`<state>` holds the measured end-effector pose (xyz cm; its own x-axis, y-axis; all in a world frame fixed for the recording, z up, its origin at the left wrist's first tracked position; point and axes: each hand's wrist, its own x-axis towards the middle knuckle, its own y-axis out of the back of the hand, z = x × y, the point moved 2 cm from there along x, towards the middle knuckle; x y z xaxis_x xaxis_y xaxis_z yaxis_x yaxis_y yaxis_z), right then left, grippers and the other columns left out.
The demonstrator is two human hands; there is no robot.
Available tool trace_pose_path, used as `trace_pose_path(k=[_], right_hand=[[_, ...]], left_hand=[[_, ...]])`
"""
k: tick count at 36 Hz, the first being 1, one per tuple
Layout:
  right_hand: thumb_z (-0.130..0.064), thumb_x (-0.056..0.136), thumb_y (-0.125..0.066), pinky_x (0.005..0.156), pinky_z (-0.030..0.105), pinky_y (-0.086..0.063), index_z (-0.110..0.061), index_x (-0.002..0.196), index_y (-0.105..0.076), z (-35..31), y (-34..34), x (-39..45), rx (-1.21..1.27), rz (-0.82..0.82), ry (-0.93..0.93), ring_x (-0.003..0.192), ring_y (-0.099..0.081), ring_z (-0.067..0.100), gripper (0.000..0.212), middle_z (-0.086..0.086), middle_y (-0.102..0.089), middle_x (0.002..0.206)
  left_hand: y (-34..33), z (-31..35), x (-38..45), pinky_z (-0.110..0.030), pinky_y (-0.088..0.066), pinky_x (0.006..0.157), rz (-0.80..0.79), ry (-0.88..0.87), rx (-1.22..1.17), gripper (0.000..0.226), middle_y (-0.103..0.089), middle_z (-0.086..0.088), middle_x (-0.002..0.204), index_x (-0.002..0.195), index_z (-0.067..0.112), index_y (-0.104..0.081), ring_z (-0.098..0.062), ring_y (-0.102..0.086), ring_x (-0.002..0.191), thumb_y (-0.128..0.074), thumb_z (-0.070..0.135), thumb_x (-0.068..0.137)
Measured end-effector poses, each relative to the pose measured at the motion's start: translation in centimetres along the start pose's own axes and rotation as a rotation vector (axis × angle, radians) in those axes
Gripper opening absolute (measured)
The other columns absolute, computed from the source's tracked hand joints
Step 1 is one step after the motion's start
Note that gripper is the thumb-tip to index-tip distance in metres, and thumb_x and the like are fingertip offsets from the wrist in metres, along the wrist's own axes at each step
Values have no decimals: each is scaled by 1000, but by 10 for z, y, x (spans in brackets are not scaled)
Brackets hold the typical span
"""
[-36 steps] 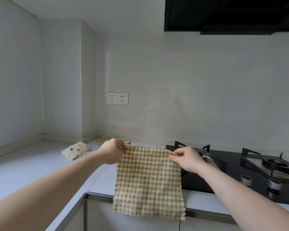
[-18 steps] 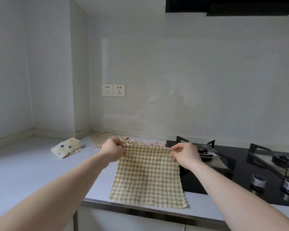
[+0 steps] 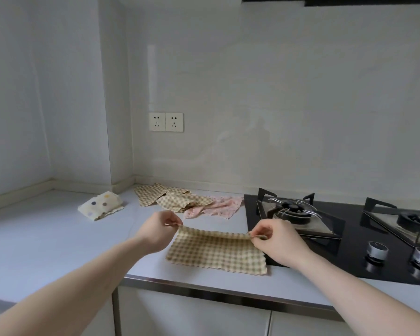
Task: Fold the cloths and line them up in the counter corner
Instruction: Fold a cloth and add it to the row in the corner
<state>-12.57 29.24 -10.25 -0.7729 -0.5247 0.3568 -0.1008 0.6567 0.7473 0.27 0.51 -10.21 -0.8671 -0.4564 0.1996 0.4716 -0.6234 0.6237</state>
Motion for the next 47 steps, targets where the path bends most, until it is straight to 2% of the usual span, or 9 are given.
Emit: trace_pose_path(k=[4, 8, 14, 22, 25, 29, 34, 40, 47], right_hand=[[-20, 81, -74, 83, 22, -57, -34, 79, -76, 1, -1, -14, -37, -38, 28, 87, -66, -8, 15, -23, -73, 86], [-29, 82, -72, 89, 22, -52, -38, 83, -75, 1, -7, -27, -111, -93, 35, 100, -61, -4, 10, -26, -69, 96], [-42, 79, -70, 93, 29, -50, -35, 82, -74, 4, -13, -44, -213, -155, 62, 103, -56, 1, 8, -24, -65, 100], [-44, 81, -71, 87, 24, -46, -35, 76, -72, 4, -10, -53, -113, -11, 45, 99, -55, -3, 10, -24, -65, 93], [-37, 87, -69, 86, 25, -46, -36, 89, -71, 4, -10, -46, -55, 112, -38, 102, -57, 1, 4, -22, -65, 97], [-43, 93, -62, 98, 33, -47, -29, 126, -61, 10, -19, -39, -54, 146, -229, 115, -56, 12, 35, -14, -62, 119], [-58, 99, -41, 110, 40, -33, -27, 149, -42, 12, -35, -35, -293, 122, -319, 136, -42, 19, 59, -6, -49, 148], [-61, 100, -29, 111, 40, -27, -28, 147, -46, 11, -43, -30, -404, 89, -298, 136, -37, 19, 60, -6, -44, 150], [-63, 96, -38, 112, 40, -27, -33, 141, -49, 14, -42, -27, -354, 94, -288, 135, -39, 18, 55, -9, -46, 146]], left_hand=[[-5, -6, -13, -24, -53, 78, -49, -21, 104, 32, -72, 7, 99, 88, 29, -68, -12, -67, 97, -48, 3, 89], [-13, -10, -26, -22, -47, 70, -84, -33, 280, 35, -67, 6, 101, 93, 31, -64, -16, -63, 99, -45, 1, 88], [-17, -14, -41, -31, -52, 90, -147, -29, 468, 39, -67, 0, 122, 107, 37, -62, -20, -62, 111, -41, 10, 88], [-13, 4, -49, -31, -47, 93, -78, -98, 515, 32, -60, 3, 132, 120, 29, -61, -19, -56, 117, -43, 29, 95], [-23, 17, -51, -34, -42, 105, -89, -192, 504, 36, -53, 4, 143, 129, 28, -58, -18, -49, 129, -44, 34, 96], [-46, 30, -55, -36, -25, 121, -196, -269, 525, 49, -34, 4, 160, 145, 31, -47, -20, -30, 147, -45, 39, 96], [-72, 39, -55, -44, -11, 126, -285, -301, 541, 61, -15, 4, 168, 154, 39, -31, -21, -10, 155, -37, 50, 95], [-93, 34, -51, -46, 2, 126, -340, -289, 533, 67, -1, 11, 169, 157, 45, -17, -17, 6, 156, -32, 64, 95], [-106, 26, -49, -41, 8, 125, -396, -303, 583, 67, -2, 15, 168, 158, 47, -14, -12, 8, 155, -30, 65, 96]])
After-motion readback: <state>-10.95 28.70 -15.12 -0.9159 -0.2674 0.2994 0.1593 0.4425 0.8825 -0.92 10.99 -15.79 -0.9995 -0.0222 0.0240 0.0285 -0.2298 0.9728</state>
